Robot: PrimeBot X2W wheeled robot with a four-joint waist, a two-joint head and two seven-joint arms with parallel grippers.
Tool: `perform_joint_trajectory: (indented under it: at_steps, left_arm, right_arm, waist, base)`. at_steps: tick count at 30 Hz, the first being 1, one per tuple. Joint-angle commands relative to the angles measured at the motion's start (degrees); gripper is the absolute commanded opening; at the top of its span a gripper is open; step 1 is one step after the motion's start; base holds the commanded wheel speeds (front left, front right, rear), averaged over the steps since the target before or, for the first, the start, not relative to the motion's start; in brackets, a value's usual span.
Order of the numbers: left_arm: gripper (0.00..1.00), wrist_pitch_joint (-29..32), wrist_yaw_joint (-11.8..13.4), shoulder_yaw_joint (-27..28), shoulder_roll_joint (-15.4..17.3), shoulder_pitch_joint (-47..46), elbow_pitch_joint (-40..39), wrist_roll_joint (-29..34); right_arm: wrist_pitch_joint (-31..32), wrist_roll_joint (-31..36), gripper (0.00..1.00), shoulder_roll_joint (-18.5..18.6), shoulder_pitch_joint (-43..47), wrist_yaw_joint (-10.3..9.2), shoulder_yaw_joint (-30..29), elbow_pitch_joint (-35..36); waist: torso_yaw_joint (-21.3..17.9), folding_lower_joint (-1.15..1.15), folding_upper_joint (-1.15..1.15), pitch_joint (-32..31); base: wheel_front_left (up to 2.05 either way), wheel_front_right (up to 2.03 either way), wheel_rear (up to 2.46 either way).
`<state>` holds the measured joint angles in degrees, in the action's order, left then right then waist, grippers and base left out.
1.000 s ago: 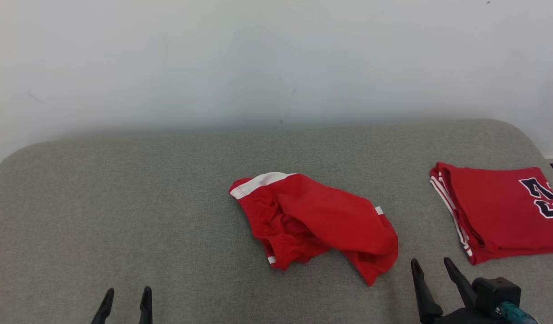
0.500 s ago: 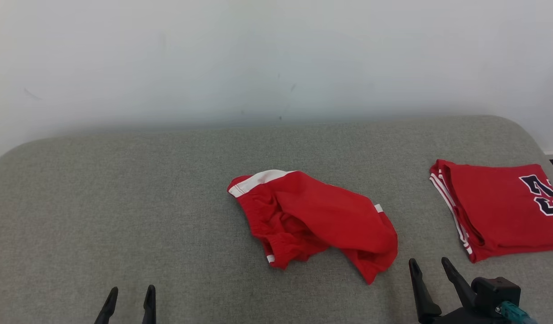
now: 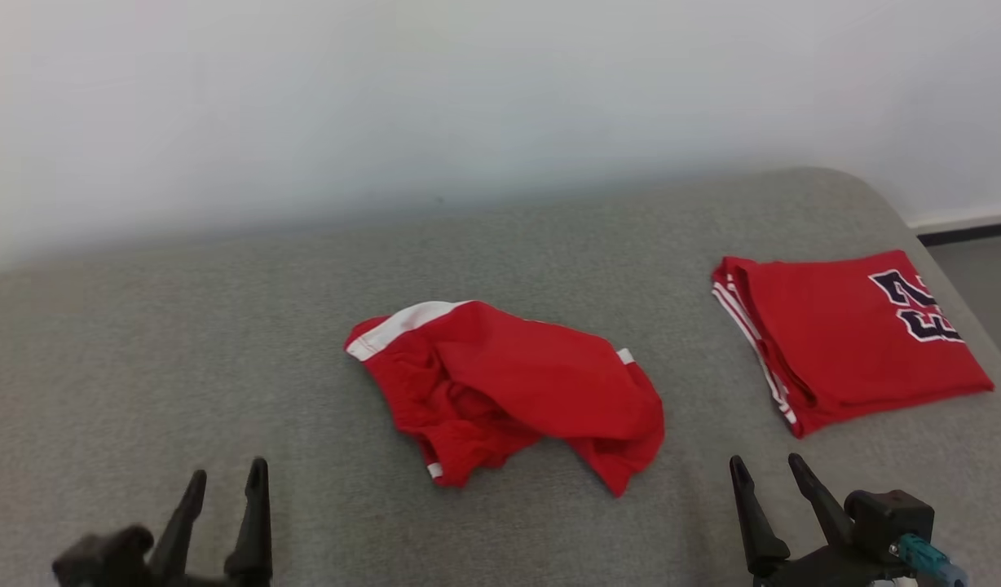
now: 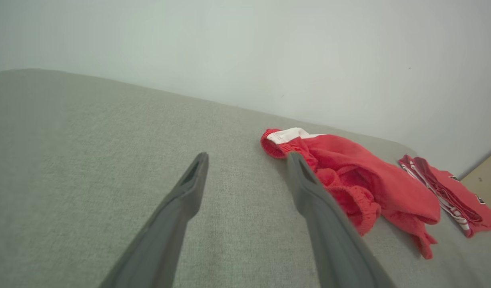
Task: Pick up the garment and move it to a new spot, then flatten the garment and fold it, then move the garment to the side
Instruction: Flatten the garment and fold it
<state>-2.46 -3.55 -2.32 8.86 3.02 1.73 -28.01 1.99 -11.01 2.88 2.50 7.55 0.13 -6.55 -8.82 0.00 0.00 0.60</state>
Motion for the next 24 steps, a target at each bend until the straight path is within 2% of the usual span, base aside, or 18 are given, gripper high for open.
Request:
perform_joint_trajectory:
  at_steps: [1,6,10,16,24]
  left_arm:
    - [1.0,1.79,0.23,0.29,0.3,-3.36,1.43,-0.8]
    - [1.0,6.41,0.66,1.21,1.04,-12.31,7.3,-3.27]
    - [1.0,10.54,2.2,1.69,2.37,-18.23,14.0,-3.65]
    - [1.0,12.86,3.96,1.95,3.76,-24.9,22.23,-3.48]
    - [1.0,13.38,5.08,2.38,3.72,-28.77,27.65,-4.23]
  right_arm:
    - [-0.23,-0.5,1.0,-0.01,-0.52,-0.1,0.09,0.22]
    - [-0.96,-0.92,1.0,-0.01,-1.92,-0.1,0.43,0.23]
    - [-1.7,-1.69,1.0,-0.02,-2.97,-0.1,1.11,-0.35]
    - [-3.59,-2.7,1.0,-0.02,-3.82,-0.1,1.23,-2.1]
    - [-4.91,-3.12,1.0,-0.03,-4.85,-0.1,1.46,-3.69]
  waist:
    - [-3.55,0.0,0.0,2.52]
    - [-7.39,0.0,0.0,5.35]
    - [-10.56,0.0,0.0,7.76]
    - [-14.93,0.0,0.0,10.62]
    - [-15.69,0.0,0.0,11.29]
  base:
    - [0.0,0.0,0.0]
    - [0.0,0.0,0.0]
    - [0.0,0.0,0.0]
    - [0.0,0.0,0.0]
    - [0.0,0.0,0.0]
